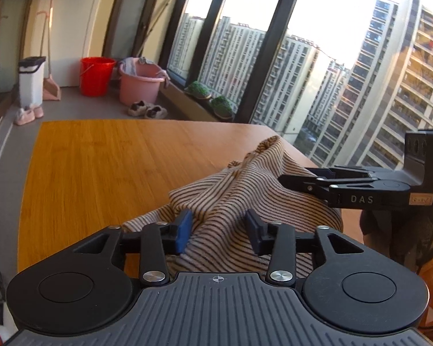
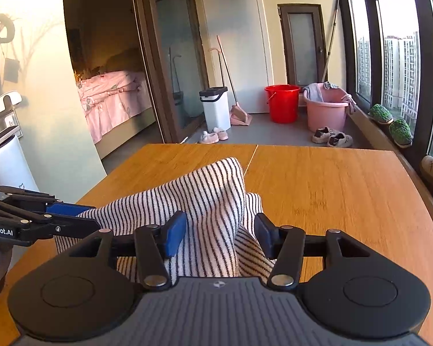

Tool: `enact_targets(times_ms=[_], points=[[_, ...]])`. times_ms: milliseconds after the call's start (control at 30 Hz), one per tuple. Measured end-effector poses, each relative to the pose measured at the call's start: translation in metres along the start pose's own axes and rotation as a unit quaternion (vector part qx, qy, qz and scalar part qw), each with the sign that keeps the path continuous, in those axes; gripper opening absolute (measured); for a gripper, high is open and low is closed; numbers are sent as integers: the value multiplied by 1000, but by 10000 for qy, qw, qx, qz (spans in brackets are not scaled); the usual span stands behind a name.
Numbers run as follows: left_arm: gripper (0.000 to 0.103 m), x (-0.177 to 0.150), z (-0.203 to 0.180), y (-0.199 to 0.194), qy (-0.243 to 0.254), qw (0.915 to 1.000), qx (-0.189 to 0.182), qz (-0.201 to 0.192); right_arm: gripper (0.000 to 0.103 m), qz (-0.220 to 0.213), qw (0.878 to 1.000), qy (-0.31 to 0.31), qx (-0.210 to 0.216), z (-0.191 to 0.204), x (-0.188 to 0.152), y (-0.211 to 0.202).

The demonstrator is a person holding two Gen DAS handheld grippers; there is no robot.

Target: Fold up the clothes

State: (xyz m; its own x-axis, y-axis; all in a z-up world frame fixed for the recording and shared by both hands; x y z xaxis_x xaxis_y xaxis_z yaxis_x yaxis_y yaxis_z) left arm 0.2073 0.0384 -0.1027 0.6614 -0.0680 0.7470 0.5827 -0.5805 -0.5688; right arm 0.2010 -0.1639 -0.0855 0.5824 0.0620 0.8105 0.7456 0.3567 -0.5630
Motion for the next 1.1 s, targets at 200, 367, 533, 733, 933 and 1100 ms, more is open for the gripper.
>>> enact_targets(times_ms=[200, 367, 533, 733, 933, 1100], points=[[78, -13, 1, 2, -492, 9972, -522, 219, 61, -3, 9999, 127, 35, -5, -3, 2], [32, -11, -29, 0, 219, 9992, -332, -36, 63, -34, 9996, 279, 86, -9, -6, 3], [25, 12, -61, -25, 1112, 9914, -189, -661, 63, -292, 9995, 91, 80, -6, -2, -12], [25, 24, -35, -4, 1165, 9900, 358, -716, 22, -358, 9989, -310, -22, 6, 14, -17], [28, 30, 34, 4, 690, 9876, 1300, -554, 18, -11, 9989, -449, -96, 13, 22, 13], [47, 70, 17, -33, 1166, 9825, 1035, -1024, 20, 189, 9982, -527, -207, 13, 18, 35]])
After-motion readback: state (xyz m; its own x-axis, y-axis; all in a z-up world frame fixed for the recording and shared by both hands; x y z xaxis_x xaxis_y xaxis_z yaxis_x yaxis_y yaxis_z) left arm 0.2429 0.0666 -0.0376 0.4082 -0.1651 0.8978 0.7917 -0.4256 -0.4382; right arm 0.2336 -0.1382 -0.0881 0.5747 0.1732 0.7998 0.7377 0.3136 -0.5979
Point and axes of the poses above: each gripper's, at about its wrist camera, not at the fingertips, and y roughly the way its jaws point, z to its left, x to its top, the point moved 10 cm from there along y, roughly the way its jaws point, and after that the axes turned 4 degrees about z, right-handed, at the moved point
